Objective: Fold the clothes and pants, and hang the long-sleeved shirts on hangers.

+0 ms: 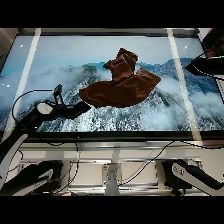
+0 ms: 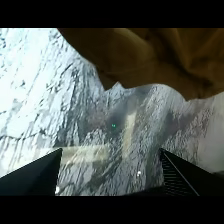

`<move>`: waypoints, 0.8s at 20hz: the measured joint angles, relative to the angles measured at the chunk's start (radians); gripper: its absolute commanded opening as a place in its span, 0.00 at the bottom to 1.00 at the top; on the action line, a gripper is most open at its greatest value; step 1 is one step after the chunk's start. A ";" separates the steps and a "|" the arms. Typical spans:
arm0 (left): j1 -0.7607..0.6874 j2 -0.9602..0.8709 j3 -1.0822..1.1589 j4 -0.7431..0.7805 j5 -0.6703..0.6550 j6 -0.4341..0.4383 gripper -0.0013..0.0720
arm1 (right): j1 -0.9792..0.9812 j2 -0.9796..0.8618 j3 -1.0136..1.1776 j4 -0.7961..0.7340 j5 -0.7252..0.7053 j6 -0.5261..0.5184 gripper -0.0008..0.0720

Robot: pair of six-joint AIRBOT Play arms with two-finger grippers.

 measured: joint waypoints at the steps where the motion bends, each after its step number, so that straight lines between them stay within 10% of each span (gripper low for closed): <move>1: -0.035 -0.024 -0.003 -0.017 0.066 0.000 0.97 | 0.000 0.000 0.000 0.000 -0.003 0.000 0.03; 16: -0.164 -0.251 0.056 -0.095 0.528 0.000 0.89 | 0.000 0.000 0.000 0.005 -0.017 0.002 0.03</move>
